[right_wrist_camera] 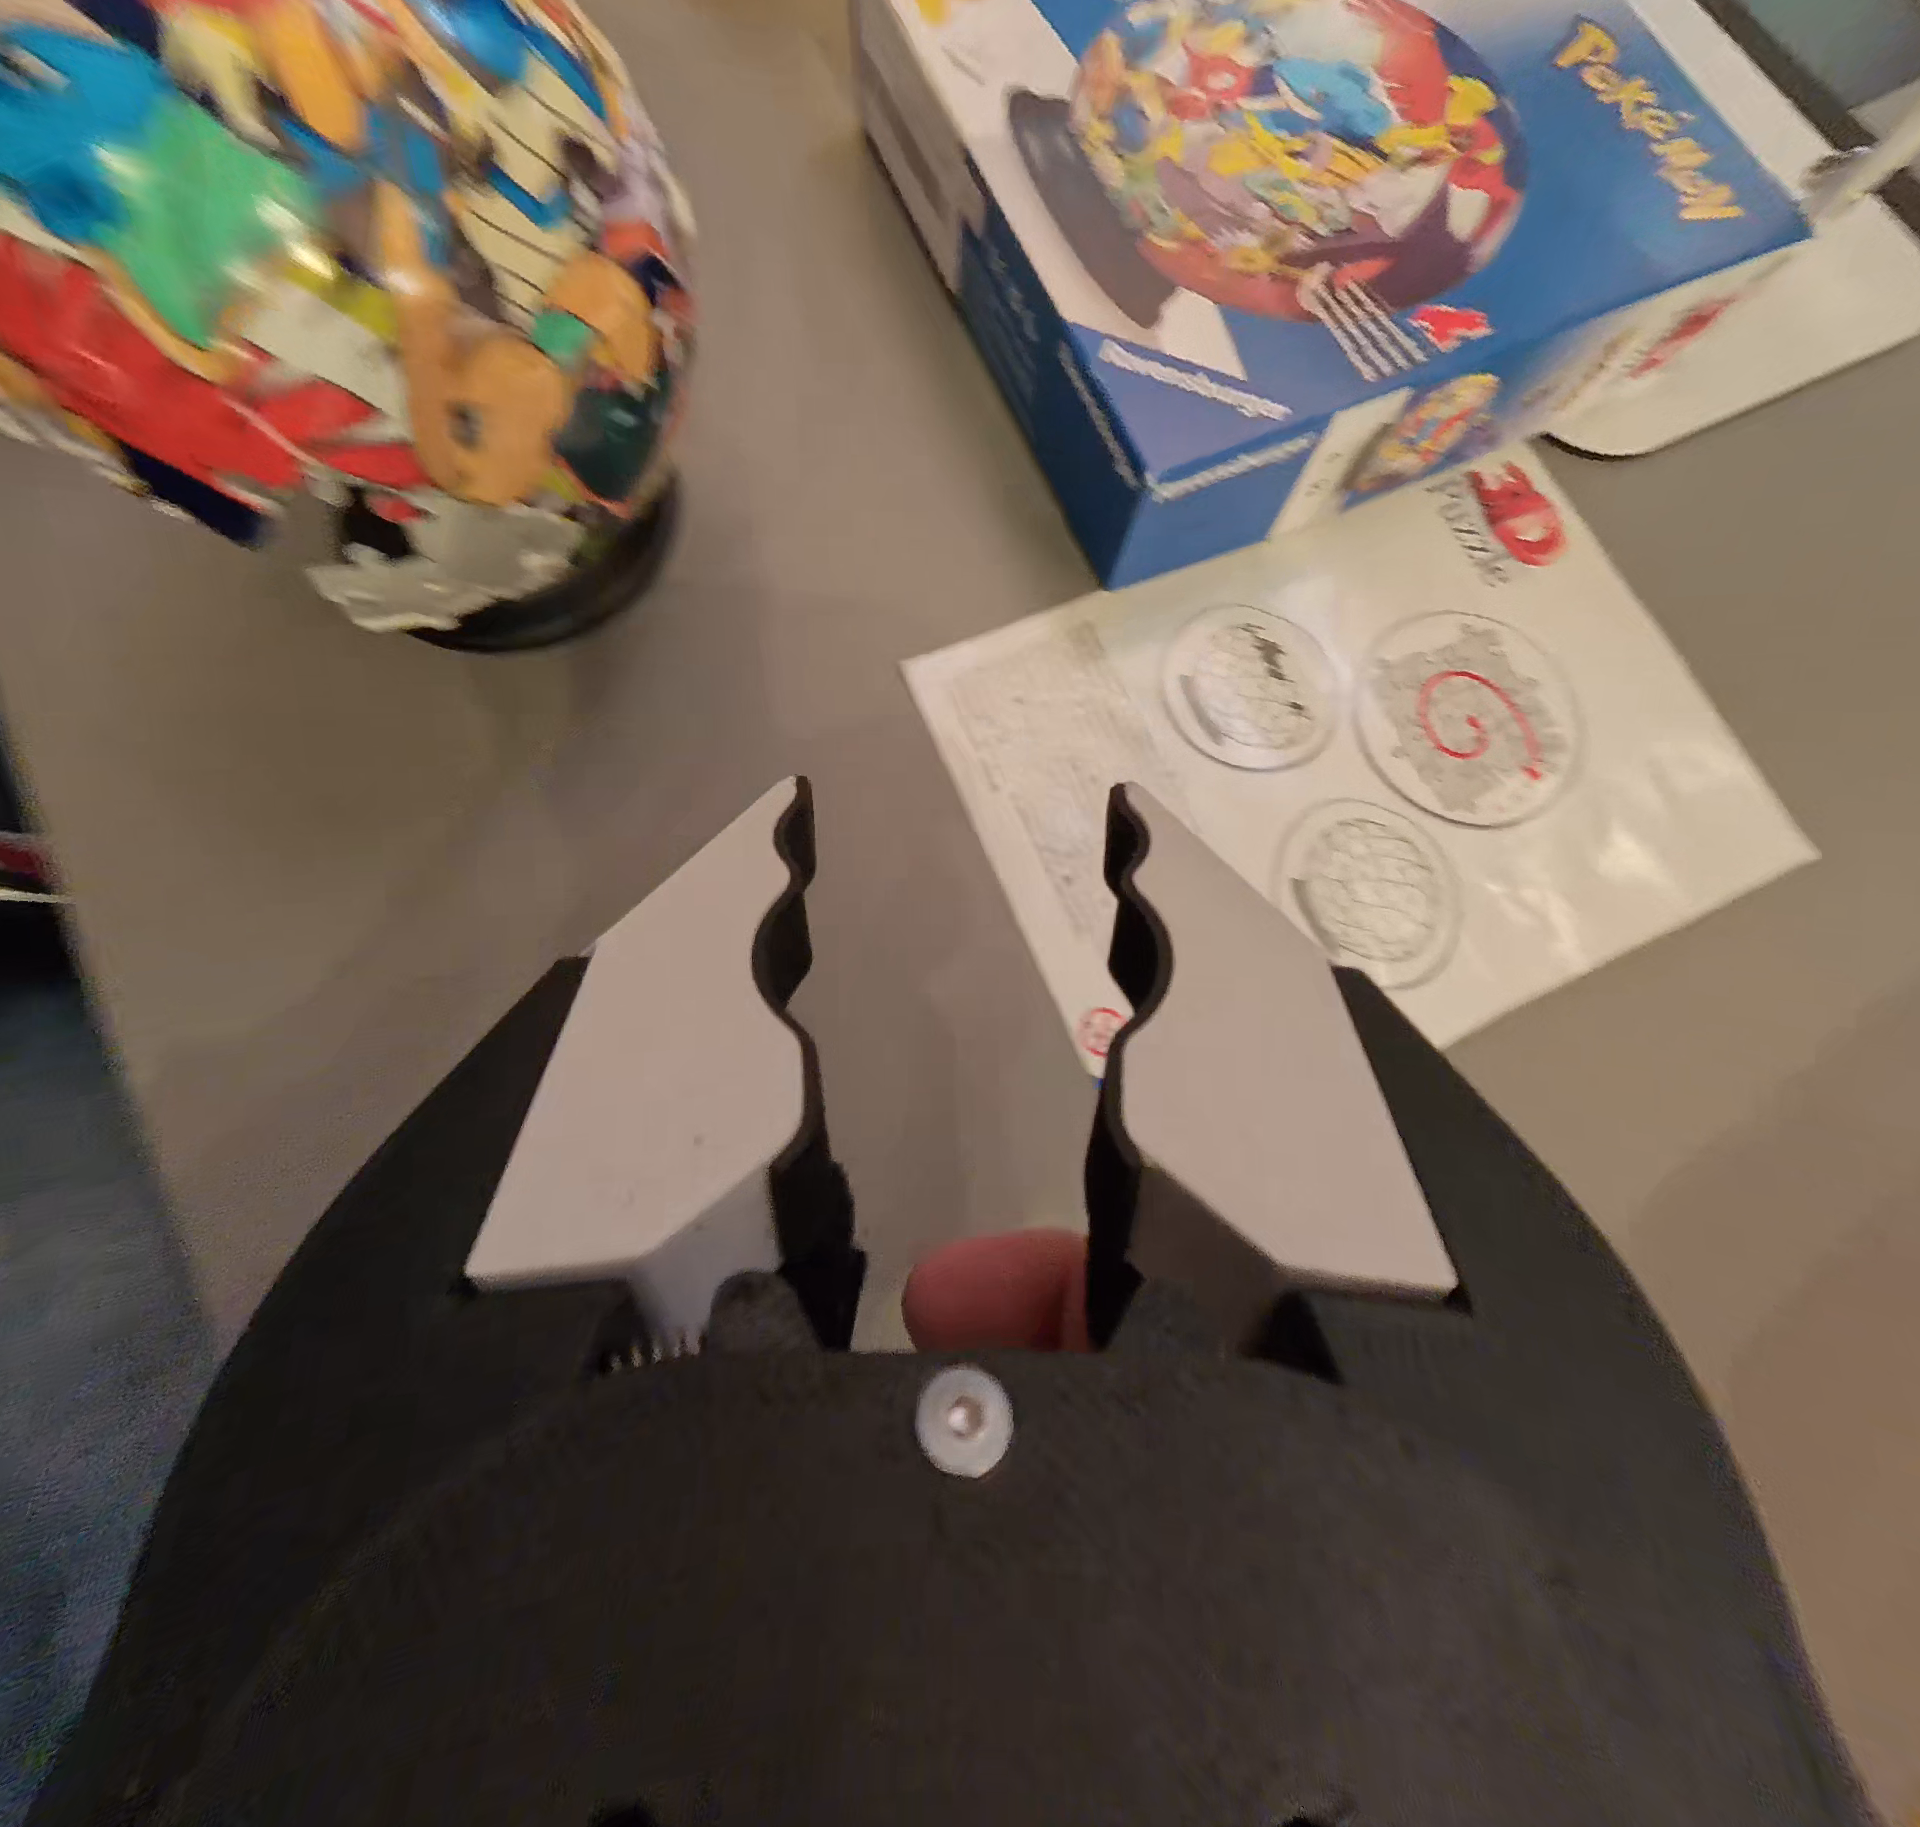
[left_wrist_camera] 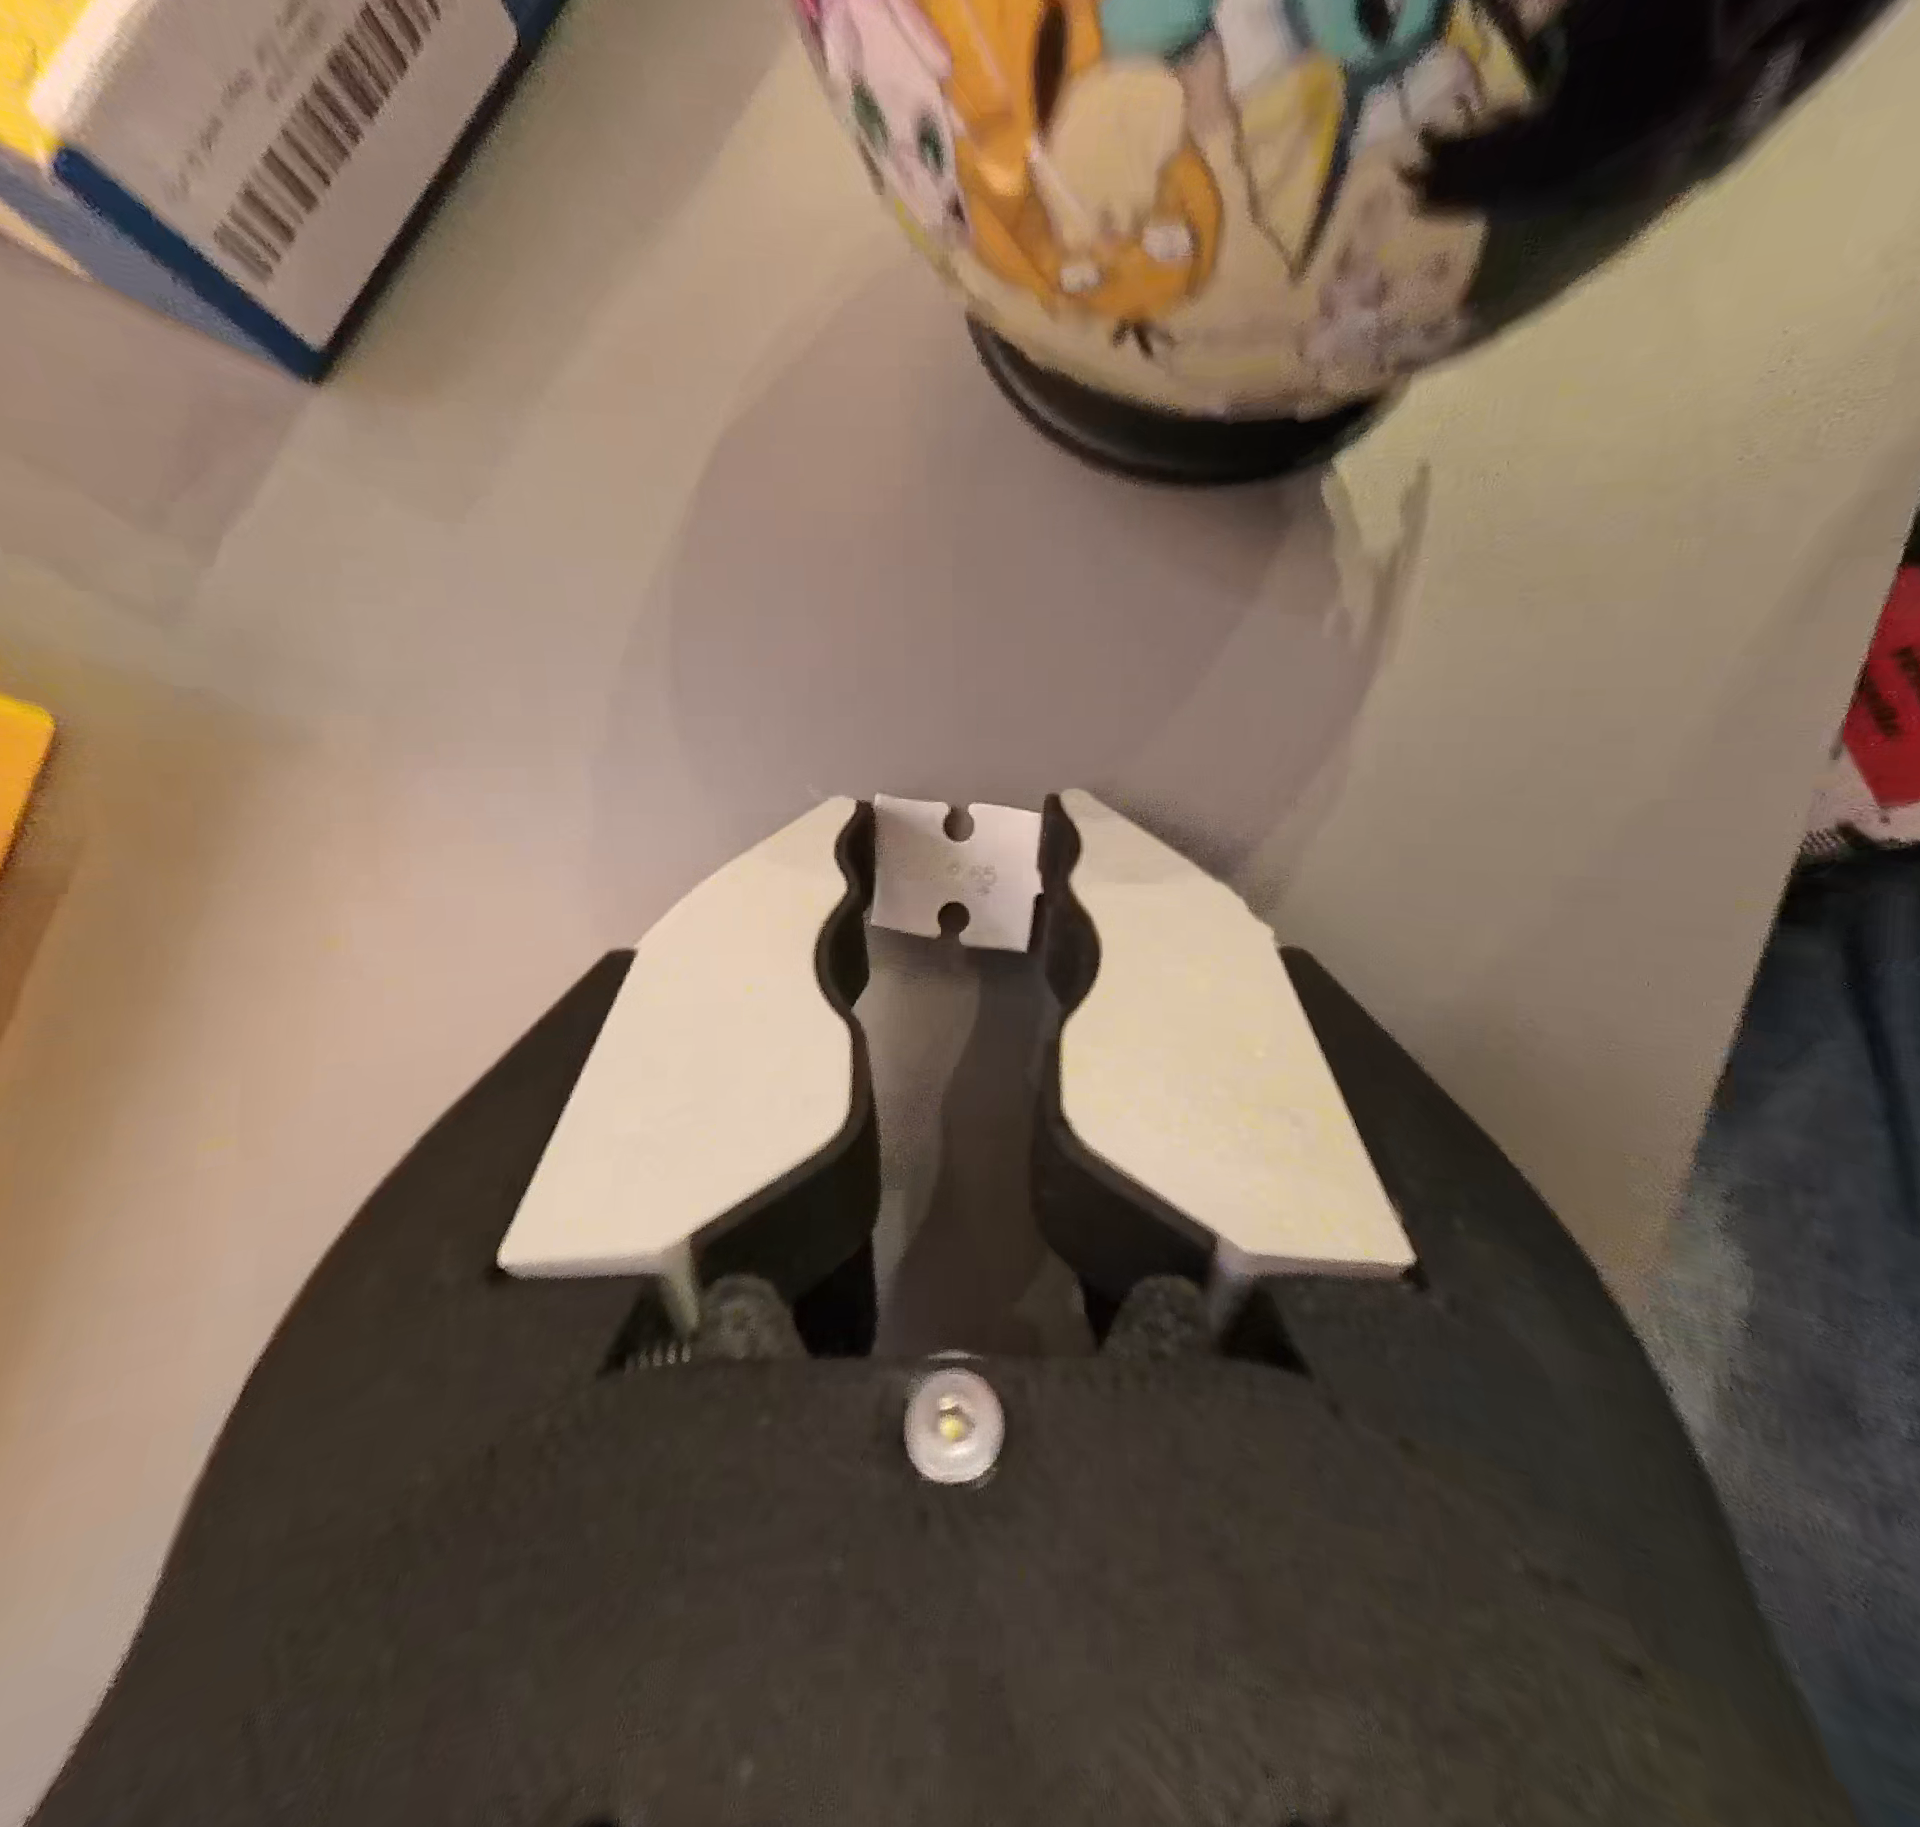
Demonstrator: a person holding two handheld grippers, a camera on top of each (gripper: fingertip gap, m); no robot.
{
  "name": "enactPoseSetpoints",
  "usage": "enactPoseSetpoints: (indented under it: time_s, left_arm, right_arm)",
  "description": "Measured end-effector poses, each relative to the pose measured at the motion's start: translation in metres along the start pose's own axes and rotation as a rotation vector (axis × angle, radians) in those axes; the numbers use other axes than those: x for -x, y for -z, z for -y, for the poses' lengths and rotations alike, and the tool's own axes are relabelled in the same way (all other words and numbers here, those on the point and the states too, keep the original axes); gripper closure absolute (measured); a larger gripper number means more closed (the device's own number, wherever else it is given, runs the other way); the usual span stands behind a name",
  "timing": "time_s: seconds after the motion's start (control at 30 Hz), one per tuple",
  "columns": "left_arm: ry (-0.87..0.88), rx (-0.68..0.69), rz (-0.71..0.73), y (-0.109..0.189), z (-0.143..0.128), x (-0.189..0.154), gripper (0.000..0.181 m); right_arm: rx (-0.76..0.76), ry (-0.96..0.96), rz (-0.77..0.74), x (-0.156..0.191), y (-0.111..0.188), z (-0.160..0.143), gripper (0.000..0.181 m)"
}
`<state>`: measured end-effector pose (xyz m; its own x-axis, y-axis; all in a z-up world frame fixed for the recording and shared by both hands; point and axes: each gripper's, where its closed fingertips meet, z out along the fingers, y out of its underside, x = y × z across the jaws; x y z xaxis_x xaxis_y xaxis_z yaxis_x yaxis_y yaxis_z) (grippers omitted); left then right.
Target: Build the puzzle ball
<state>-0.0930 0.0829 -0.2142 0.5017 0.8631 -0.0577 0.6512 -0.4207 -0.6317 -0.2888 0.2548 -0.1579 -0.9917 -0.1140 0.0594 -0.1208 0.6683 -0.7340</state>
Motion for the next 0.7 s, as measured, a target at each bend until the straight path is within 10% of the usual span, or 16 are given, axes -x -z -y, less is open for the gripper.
enactPoseSetpoints:
  time_s: [0.3,0.7]
  left_arm:
    - [-0.021,-0.049,-0.08,-0.031,0.037,0.013,0.126]
    - [0.056,-0.147,0.279,0.038,0.024,0.101,0.12]
  right_arm:
    - [0.194,-0.036,-0.206,-0.058,-0.033,-0.051,0.181]
    - [0.179,-0.211,-0.314,-0.105,-0.004,-0.082,0.181]
